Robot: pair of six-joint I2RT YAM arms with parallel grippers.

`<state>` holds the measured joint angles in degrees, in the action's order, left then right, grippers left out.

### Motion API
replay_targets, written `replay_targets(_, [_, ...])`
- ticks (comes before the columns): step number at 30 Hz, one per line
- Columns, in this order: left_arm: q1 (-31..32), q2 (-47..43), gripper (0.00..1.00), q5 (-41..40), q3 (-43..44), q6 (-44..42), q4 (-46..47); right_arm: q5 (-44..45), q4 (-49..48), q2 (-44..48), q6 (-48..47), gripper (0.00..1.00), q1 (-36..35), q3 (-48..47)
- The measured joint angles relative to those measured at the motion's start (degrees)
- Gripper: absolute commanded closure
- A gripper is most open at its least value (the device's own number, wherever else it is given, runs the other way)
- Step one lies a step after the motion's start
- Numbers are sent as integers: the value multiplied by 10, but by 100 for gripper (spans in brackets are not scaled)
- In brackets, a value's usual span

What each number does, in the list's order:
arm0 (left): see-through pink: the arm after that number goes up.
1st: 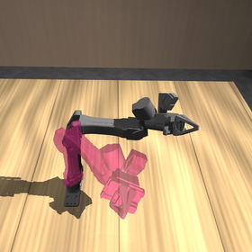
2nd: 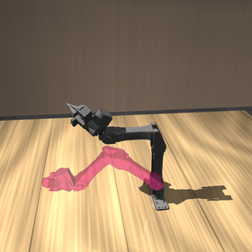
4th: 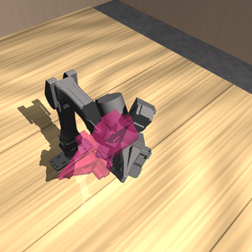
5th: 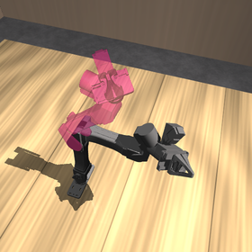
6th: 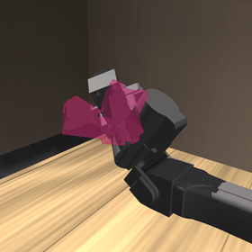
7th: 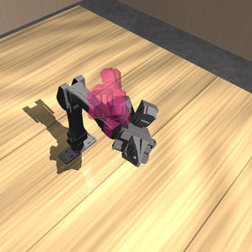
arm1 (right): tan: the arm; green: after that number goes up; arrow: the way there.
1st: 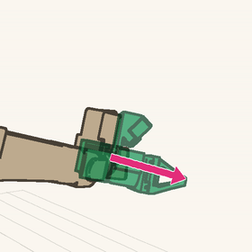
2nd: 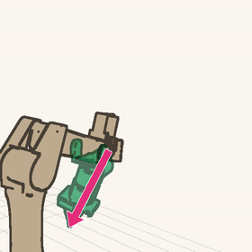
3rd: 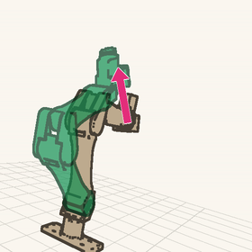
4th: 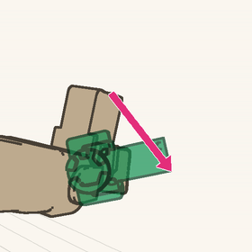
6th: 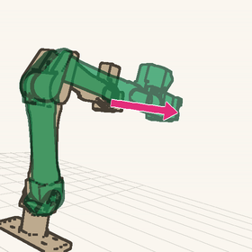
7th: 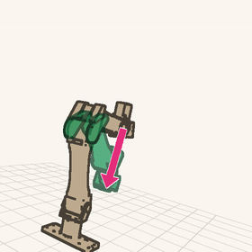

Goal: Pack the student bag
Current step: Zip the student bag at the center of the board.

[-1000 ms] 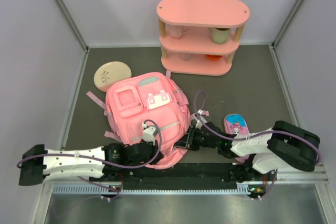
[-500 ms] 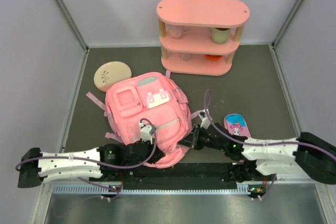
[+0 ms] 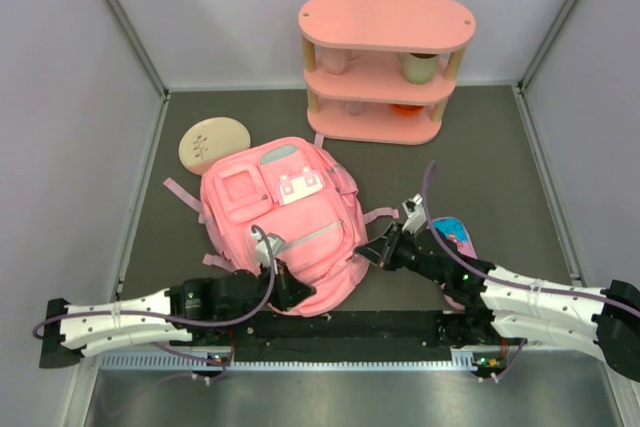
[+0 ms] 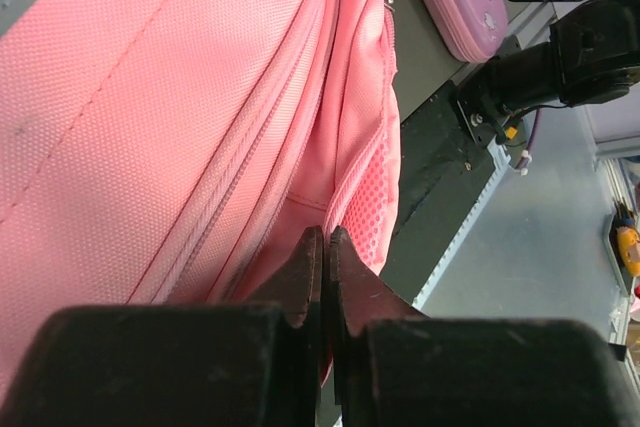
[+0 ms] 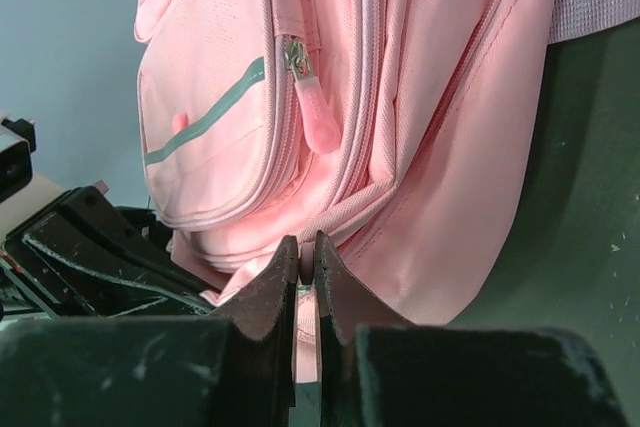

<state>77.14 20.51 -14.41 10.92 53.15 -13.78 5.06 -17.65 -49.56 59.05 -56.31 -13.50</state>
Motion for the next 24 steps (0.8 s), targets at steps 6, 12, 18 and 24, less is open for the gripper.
replay_targets(6, [-2,-61,81,2,-10,-2,-18,-12,-6,1,-8,100,10,0])
replay_targets(12, [0,-92,25,0,-4,-14,-57,-16,9,21,-47,100,29,0])
replay_targets(18, [2,28,17,-32,94,-66,-68,-27,32,42,-78,100,32,0])
replay_targets(24, [2,213,15,-59,186,-123,-20,-34,49,57,-92,100,32,0])
